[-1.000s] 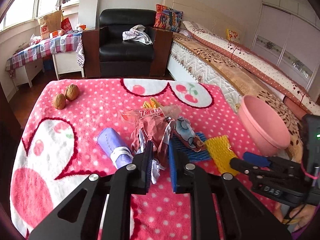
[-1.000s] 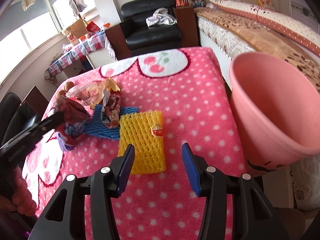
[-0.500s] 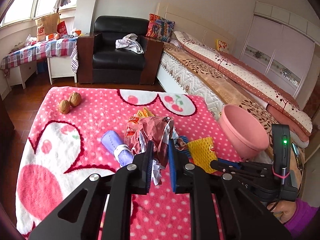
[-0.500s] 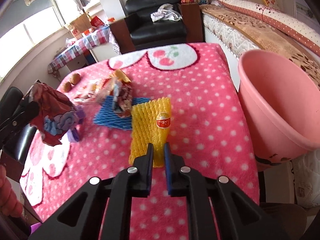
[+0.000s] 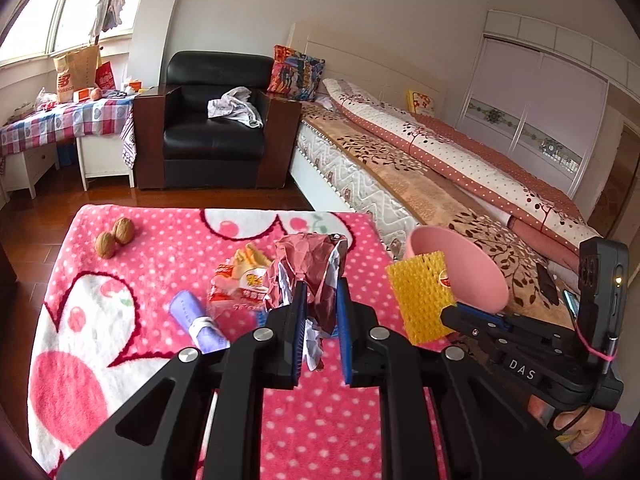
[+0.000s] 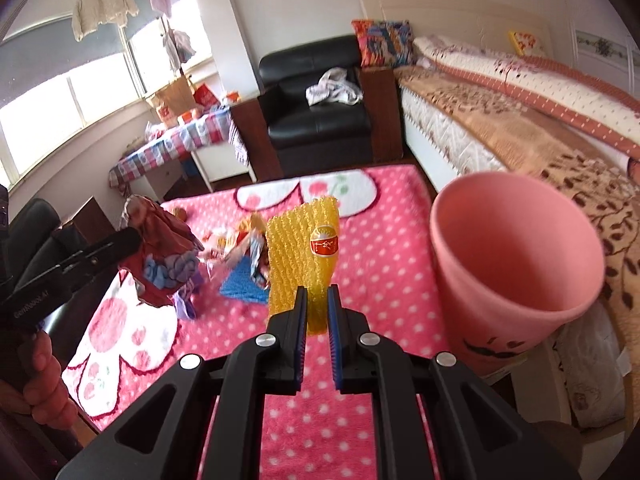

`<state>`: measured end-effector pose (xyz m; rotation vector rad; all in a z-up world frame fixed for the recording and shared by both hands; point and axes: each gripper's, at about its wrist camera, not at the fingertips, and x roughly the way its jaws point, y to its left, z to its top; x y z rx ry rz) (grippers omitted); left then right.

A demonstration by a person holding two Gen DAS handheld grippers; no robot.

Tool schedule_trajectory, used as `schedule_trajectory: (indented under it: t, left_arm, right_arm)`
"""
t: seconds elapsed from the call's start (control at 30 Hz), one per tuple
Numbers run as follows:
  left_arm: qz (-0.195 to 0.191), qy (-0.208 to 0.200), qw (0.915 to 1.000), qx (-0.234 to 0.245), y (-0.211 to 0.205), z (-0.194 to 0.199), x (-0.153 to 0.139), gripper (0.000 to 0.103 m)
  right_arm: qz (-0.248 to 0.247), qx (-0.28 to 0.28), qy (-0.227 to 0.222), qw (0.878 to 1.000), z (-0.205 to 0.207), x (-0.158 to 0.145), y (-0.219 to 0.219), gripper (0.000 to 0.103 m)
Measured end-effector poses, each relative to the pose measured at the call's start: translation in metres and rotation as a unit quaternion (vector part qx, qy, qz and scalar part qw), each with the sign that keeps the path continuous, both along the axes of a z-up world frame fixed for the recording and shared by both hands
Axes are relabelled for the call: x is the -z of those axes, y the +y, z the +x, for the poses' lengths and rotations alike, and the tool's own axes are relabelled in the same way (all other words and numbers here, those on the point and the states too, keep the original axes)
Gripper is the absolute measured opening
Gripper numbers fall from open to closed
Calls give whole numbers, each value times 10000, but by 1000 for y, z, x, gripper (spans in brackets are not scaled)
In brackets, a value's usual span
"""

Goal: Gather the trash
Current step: 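Carry the red wrapper and yellow foam net to the bucket and release both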

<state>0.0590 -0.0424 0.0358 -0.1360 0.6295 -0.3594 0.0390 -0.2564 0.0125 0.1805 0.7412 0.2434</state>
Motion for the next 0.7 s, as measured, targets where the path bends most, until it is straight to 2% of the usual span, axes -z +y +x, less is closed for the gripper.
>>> schedule_trajectory:
  t: [0.37,0.7]
  left_arm:
    - [-68,-84,9997,206,-25,8,-13,14]
    - [-76,-260,9976,631,-74,22,-22,14]
  right_arm:
    - [-66,442,-477,9979,-9,-25,-25,9]
    - [-151,925,-741,9928,-2,-36,-63,9]
